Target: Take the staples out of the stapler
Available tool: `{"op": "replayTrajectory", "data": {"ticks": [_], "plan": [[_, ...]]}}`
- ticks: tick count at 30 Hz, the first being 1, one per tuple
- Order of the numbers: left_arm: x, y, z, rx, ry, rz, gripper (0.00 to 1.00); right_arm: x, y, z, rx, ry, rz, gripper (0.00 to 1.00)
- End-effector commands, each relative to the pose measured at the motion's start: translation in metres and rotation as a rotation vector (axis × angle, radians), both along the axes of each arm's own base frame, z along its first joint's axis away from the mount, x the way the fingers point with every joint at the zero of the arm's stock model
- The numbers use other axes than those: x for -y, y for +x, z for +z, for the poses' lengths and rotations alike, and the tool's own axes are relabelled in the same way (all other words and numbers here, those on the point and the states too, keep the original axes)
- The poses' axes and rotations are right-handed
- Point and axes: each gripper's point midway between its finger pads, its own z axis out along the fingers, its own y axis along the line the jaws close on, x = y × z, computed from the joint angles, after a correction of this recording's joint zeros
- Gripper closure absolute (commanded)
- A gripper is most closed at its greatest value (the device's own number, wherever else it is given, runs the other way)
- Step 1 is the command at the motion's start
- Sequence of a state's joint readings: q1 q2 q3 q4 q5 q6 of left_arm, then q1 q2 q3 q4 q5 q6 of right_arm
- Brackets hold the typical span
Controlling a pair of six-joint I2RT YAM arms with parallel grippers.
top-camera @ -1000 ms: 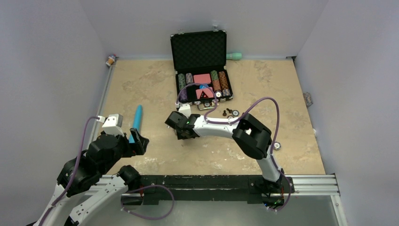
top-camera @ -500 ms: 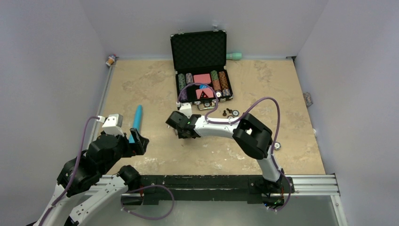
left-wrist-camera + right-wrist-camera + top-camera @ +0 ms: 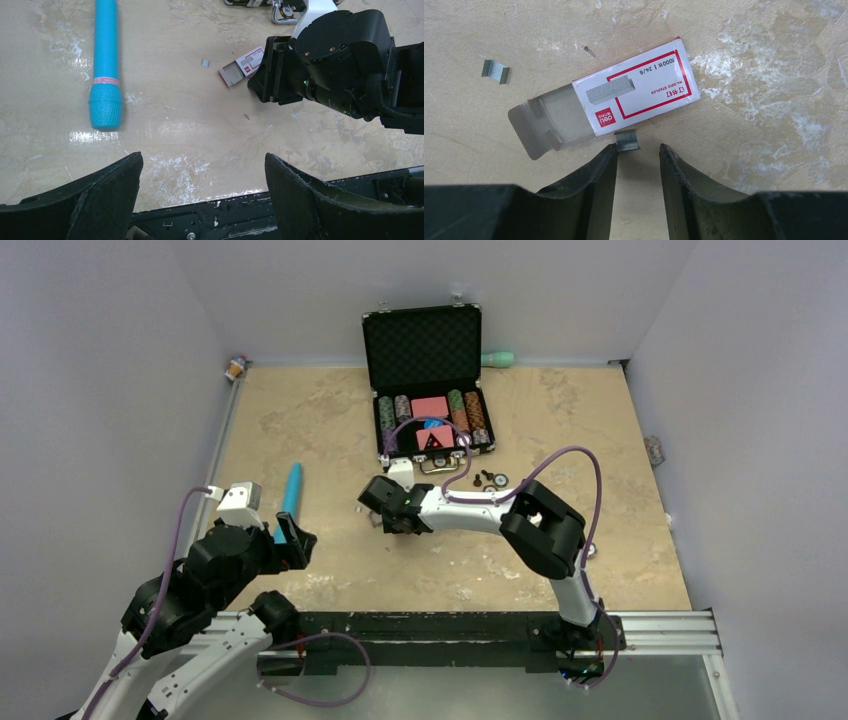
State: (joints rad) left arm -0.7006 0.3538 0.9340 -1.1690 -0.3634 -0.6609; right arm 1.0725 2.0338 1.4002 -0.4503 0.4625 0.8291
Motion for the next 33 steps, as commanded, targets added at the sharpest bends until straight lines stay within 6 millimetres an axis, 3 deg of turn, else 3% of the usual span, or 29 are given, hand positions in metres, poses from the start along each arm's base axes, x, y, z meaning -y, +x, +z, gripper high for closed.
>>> {"op": "replayTrajectory", "data": {"ticks": [1,18,33], "plan": [[0.003,0.005,0.002,0.013,0.001,-0.002,0.05,0.017,-0.008,-0.013,-0.040,-0.055,-0.012,0.60],[0.004,0.006,0.003,0.015,-0.002,-0.004,0.05,0.005,-0.008,-0.015,-0.053,-0.030,0.036,0.67],[0.003,0.006,0.003,0.016,0.000,0.000,0.05,0.006,0.002,-0.009,-0.041,-0.043,0.012,0.66]]}}
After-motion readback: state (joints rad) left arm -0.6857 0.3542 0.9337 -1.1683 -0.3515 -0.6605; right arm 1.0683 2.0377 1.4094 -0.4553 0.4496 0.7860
